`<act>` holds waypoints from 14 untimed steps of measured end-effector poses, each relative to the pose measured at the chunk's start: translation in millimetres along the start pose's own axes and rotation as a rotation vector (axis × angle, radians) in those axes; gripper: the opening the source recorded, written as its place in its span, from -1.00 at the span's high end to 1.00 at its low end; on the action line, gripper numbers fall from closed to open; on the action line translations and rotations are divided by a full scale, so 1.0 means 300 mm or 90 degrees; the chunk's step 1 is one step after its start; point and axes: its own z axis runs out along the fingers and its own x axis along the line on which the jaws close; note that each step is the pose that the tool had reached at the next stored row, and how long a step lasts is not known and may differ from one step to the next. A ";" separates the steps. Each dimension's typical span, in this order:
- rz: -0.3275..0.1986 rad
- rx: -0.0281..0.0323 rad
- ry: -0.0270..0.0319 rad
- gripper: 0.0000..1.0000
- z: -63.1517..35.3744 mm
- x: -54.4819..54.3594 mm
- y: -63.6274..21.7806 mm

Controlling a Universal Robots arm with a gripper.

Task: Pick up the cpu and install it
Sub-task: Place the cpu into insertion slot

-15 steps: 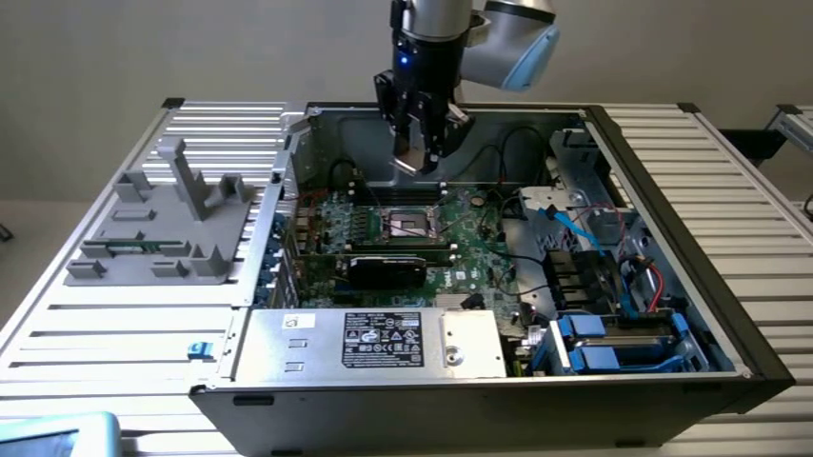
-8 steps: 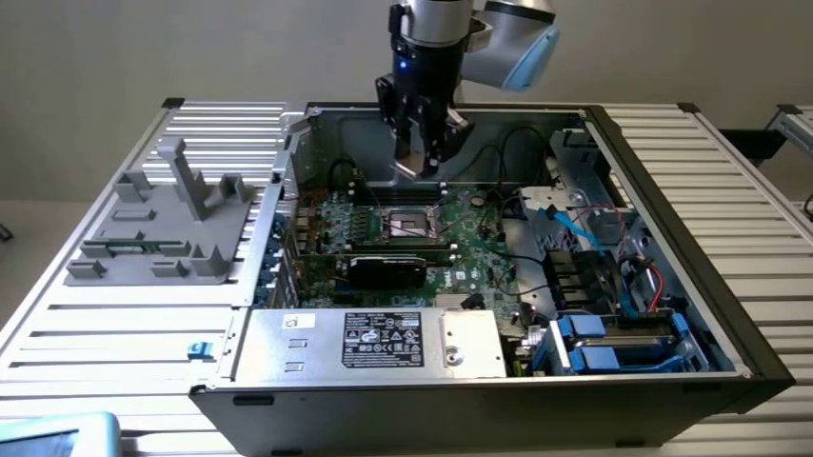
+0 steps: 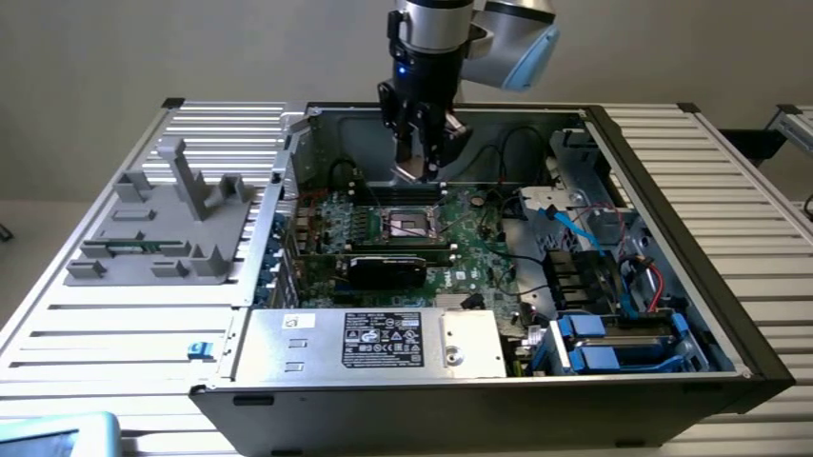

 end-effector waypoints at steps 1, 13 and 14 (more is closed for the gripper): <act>0.004 -0.0001 -0.0004 -0.10 0.003 0.000 0.000; 0.070 -0.0060 -0.0040 -0.10 0.041 -0.004 -0.001; 0.078 -0.0064 -0.0041 -0.10 0.041 -0.004 -0.002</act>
